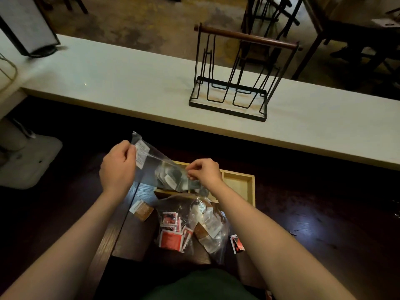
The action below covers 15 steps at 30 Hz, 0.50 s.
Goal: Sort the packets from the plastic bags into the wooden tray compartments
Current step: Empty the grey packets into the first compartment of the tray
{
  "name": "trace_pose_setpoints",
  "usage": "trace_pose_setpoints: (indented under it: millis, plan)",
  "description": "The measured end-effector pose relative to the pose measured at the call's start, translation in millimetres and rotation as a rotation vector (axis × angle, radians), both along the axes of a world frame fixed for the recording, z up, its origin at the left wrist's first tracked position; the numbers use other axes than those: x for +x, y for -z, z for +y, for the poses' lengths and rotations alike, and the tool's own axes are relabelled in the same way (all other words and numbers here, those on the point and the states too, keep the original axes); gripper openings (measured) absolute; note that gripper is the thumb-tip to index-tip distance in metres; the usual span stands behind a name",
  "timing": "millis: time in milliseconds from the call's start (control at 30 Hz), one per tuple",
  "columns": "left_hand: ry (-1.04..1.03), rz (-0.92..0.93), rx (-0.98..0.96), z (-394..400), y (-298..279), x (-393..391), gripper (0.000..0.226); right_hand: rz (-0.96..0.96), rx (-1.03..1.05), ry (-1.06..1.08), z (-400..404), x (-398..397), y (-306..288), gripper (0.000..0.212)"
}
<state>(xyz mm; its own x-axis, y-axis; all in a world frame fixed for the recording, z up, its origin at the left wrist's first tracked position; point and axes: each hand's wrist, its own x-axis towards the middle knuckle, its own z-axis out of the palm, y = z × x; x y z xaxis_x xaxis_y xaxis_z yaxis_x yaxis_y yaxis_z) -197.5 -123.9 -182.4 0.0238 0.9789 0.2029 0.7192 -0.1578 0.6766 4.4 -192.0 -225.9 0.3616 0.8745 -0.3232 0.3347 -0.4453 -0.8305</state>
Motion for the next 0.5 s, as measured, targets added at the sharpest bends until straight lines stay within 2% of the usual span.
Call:
trace_pose_setpoints:
  millis: [267,500]
  plan:
    - [0.142,-0.021,0.01,6,-18,7,0.033,0.036,0.018,0.067,0,5,7,0.009]
    - [0.17,0.034,0.058,4,-41,18,0.035,0.066,0.06,0.074,-4,9,4,0.014]
